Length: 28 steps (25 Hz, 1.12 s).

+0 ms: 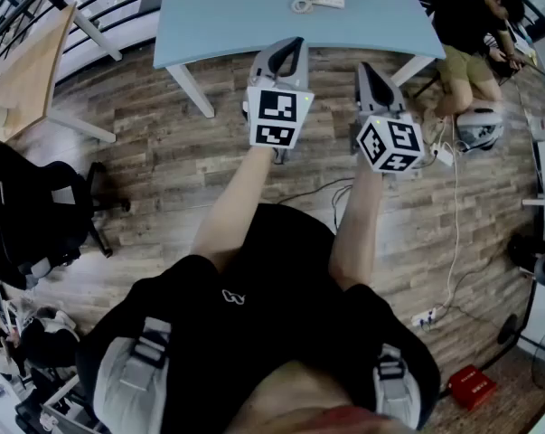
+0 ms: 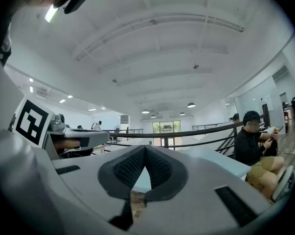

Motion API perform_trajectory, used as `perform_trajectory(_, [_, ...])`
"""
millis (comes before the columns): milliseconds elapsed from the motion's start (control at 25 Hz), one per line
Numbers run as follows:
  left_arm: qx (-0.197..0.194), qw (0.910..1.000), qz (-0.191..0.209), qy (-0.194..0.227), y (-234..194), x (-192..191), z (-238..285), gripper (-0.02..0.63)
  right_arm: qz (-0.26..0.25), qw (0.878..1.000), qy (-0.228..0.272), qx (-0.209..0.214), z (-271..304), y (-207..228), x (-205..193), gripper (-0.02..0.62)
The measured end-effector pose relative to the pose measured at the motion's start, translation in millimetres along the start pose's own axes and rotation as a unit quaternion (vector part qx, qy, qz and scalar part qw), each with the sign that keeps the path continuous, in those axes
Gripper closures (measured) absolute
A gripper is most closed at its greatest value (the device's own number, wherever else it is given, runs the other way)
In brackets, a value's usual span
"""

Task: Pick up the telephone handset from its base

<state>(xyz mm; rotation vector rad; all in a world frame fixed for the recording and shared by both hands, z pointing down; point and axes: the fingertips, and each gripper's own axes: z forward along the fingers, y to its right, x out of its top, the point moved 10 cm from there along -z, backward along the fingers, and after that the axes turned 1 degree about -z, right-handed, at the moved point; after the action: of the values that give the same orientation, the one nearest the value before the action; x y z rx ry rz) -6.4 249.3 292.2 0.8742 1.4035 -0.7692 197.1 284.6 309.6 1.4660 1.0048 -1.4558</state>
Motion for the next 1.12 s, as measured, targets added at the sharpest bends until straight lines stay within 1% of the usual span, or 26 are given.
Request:
perform_trajectory(120, [0.000,1.0000,-0.003,-0.001,2,-2,7,0.606,-0.002,1.000,-0.004,-0.007,4,8,-2,0.600])
perform_trajectory(280, [0.003,0.9999,-0.014,-0.005,0,-7,14,0.606,0.018,1.000,-0.006,-0.003,8,18,-9,0.598])
perform_trajectory(560, [-0.016,0.9972,-0.070,0.023,-20,-18,26,0.607,0.042,0.999,-0.020,0.018,29,27,-23,0.598])
perform_trajectory(680, [-0.019,0.9963,-0.082,0.018,-36,-28,39,0.607,0.049,0.998,-0.024,0.026,49,31,-29,0.600])
perform_trajectory(800, [-0.023,0.9952,-0.094,0.012,-56,-41,65,0.607,0.050,0.998,-0.031,0.035,80,36,-38,0.598])
perform_trajectory(880, [-0.028,0.9941,-0.104,0.002,-70,-56,91,0.607,0.053,0.997,-0.039,0.038,106,45,-46,0.600])
perform_trajectory(1000, [-0.043,0.9920,-0.117,-0.015,-89,-80,142,0.607,0.064,0.996,-0.055,0.034,147,70,-65,0.600])
perform_trajectory(1120, [-0.053,0.9880,-0.140,-0.040,-103,-104,195,0.607,0.089,0.992,-0.086,0.025,189,102,-88,0.598])
